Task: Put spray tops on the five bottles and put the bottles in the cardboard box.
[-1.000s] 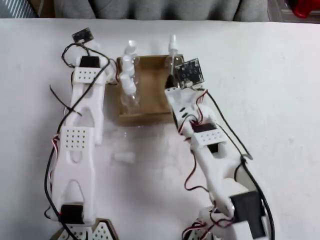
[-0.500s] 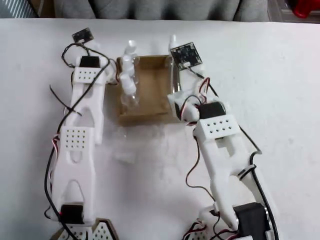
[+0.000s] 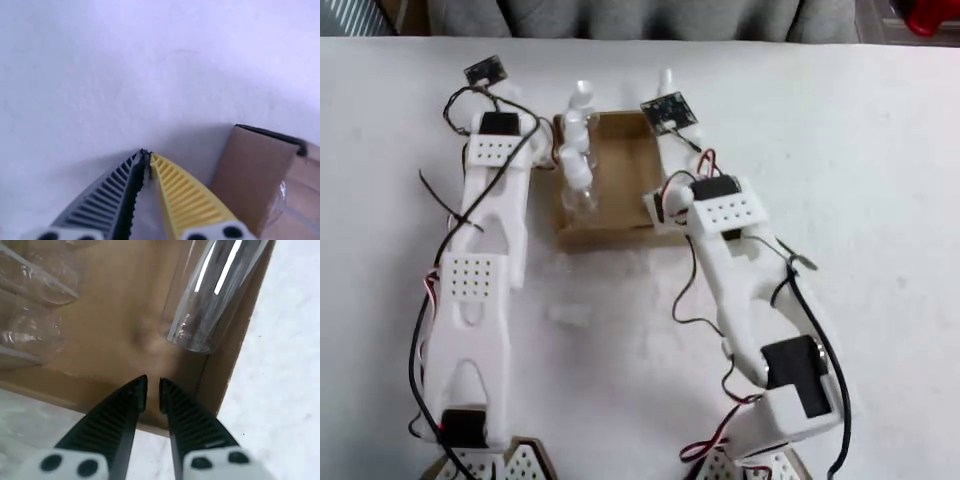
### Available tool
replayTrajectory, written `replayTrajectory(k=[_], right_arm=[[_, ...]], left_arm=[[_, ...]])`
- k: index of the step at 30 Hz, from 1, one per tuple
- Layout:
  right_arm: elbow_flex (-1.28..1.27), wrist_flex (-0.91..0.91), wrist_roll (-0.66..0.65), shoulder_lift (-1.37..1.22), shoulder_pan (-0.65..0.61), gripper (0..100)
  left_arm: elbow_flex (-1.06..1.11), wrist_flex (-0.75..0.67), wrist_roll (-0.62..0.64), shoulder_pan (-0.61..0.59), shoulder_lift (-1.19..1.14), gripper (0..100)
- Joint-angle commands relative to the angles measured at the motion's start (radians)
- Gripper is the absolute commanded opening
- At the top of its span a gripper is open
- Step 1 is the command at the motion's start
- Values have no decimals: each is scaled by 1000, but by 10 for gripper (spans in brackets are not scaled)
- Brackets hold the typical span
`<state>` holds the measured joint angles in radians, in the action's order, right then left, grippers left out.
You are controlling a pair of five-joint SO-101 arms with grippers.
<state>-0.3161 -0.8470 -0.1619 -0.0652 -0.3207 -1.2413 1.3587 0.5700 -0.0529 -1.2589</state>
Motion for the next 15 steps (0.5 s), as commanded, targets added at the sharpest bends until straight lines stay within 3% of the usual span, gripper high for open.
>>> replayTrajectory(k=[1,15], right_arm=[[55,-5,6,-4,-8,15],[55,33,0,-61,-5,15]], left_arm=[[-20,-26,3,64,-2,24],[-20,-26,3,64,-2,24]])
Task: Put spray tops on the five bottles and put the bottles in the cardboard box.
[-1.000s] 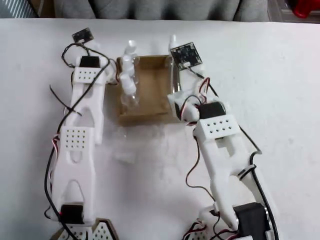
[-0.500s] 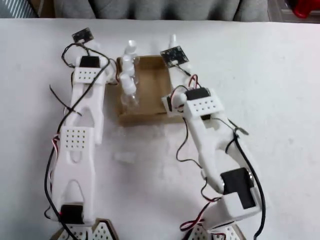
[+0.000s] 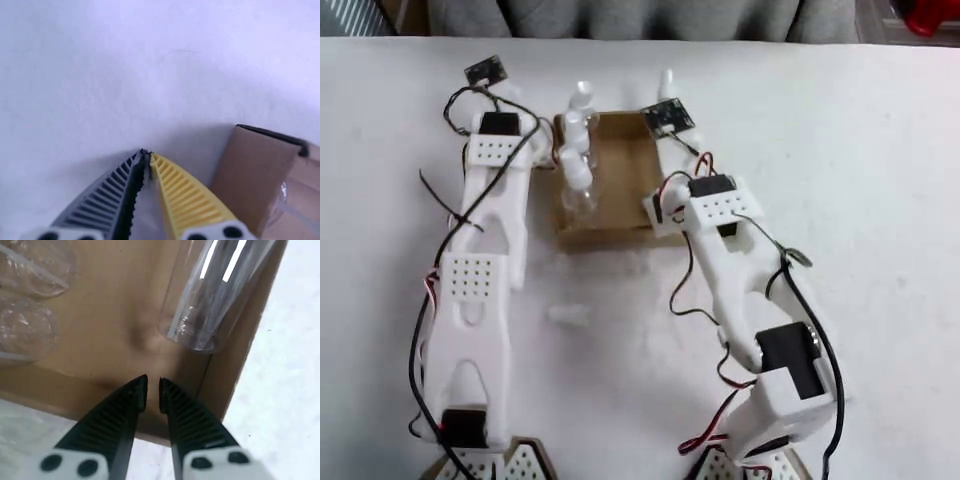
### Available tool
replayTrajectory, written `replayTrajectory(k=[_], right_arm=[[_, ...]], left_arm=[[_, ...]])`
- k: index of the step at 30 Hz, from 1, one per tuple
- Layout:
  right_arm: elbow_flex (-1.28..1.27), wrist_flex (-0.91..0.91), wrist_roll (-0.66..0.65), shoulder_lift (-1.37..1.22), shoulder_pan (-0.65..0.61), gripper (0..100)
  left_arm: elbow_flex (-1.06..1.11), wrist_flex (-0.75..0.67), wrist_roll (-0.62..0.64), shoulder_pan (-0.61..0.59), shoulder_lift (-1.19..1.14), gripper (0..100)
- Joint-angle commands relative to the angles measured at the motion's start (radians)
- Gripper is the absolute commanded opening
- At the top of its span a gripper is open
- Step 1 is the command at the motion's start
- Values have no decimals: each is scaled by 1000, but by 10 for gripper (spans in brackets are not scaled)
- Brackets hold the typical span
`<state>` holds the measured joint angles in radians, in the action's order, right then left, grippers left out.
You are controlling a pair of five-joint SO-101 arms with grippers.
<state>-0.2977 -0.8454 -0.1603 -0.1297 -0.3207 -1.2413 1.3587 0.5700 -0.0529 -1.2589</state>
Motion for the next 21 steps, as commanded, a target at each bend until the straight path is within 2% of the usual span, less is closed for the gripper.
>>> replayTrajectory(k=[1,11,21], right_arm=[[37,36,-2,4,-5,15],[38,67,-2,-19,-5,15],[153,59,0,-143,13,15]], left_arm=[[-18,-26,3,64,-2,24],[-18,-23,3,64,-2,24],[-18,-21,3,64,-2,24]])
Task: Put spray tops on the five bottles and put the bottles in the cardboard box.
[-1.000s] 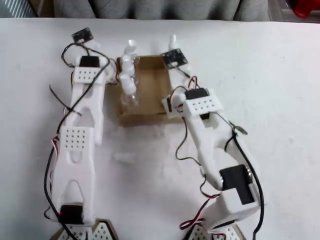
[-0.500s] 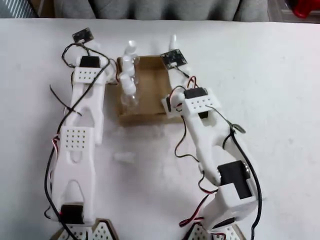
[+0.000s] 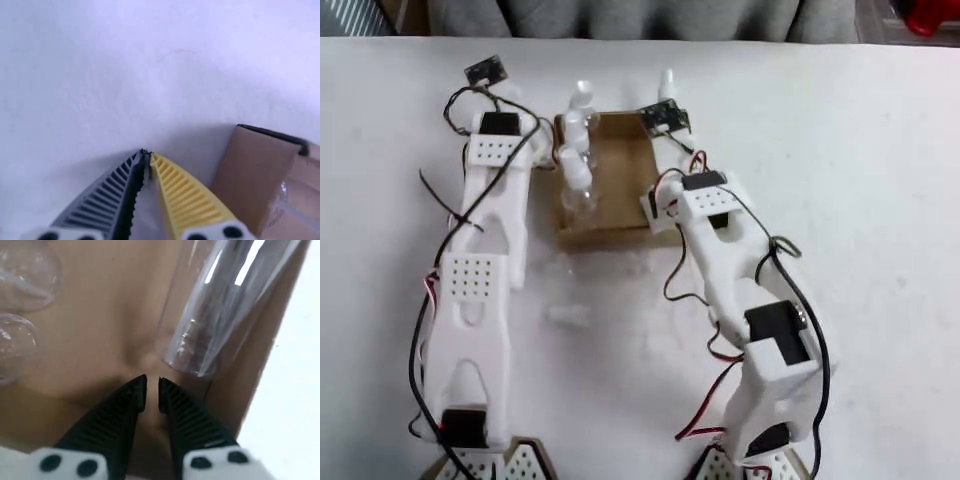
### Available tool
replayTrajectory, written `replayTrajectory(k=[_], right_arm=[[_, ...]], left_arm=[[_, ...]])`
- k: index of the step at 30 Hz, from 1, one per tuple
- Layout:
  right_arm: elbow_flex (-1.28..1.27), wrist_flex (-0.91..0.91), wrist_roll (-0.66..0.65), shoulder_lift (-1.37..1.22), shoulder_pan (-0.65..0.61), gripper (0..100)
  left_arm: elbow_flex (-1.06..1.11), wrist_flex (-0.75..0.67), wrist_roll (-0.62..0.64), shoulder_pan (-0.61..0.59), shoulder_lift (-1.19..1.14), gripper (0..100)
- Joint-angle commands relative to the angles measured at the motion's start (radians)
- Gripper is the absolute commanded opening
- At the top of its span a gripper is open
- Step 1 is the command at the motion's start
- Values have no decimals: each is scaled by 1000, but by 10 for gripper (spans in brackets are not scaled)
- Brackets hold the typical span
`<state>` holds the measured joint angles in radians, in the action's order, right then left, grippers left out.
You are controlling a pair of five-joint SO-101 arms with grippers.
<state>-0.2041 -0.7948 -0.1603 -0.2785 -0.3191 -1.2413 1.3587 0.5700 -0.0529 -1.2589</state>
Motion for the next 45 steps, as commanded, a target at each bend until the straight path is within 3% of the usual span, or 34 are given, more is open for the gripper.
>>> replayTrajectory(k=[1,31,45], right_arm=[[63,13,0,2,12,15],[149,137,-2,-139,5,15],[153,-185,6,120,4,18]], left_arm=[[-18,-21,3,64,-2,24],[-18,-20,3,64,-2,24],[-18,-25,3,64,-2,24]])
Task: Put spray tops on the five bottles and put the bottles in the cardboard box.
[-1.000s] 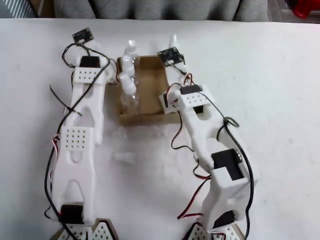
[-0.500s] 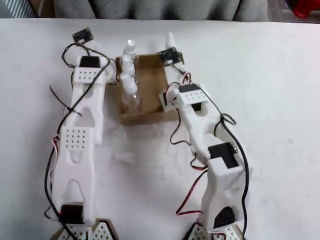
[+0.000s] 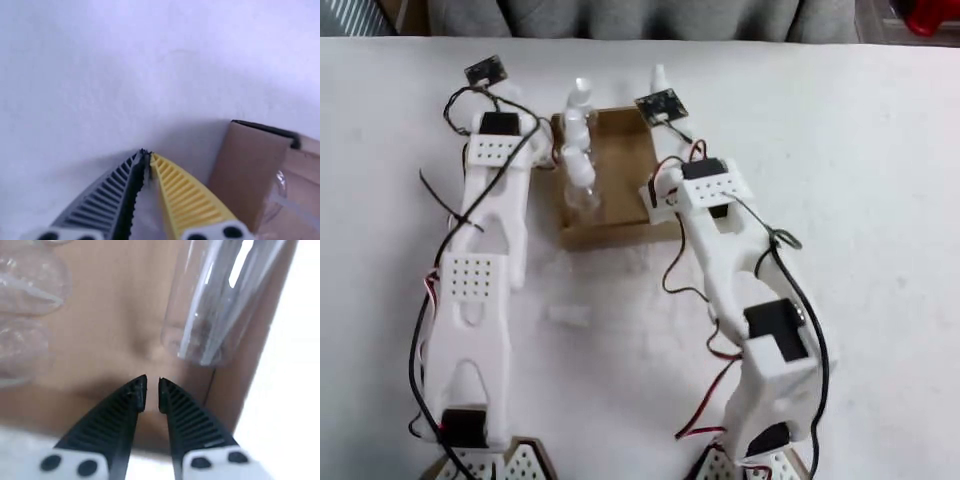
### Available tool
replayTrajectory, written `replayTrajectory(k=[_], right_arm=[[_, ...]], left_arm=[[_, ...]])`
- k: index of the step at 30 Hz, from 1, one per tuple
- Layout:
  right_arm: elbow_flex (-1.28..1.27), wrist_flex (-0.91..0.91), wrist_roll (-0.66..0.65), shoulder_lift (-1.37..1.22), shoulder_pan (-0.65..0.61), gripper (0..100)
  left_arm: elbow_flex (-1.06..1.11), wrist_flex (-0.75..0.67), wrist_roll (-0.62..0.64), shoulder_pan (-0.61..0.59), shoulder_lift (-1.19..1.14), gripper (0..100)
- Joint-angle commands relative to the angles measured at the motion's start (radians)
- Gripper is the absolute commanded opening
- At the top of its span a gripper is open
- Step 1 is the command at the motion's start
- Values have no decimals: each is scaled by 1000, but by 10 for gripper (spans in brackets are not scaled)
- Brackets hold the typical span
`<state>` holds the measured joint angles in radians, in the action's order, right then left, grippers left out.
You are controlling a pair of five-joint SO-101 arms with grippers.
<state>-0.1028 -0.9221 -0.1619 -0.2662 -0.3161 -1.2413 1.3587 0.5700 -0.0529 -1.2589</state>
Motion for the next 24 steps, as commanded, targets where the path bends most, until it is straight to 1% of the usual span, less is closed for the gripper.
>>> replayTrajectory(k=[1,6,13,18,24], right_arm=[[52,-76,8,128,1,18],[52,-156,0,225,4,18],[54,-151,0,263,44,25],[55,-133,6,220,91,139],[55,-96,2,128,94,143]], left_arm=[[-18,-25,3,64,-2,24],[-18,-26,3,64,-2,24],[-18,-26,3,64,-2,24],[-18,-26,3,64,-2,24],[-18,-26,3,64,-2,24]])
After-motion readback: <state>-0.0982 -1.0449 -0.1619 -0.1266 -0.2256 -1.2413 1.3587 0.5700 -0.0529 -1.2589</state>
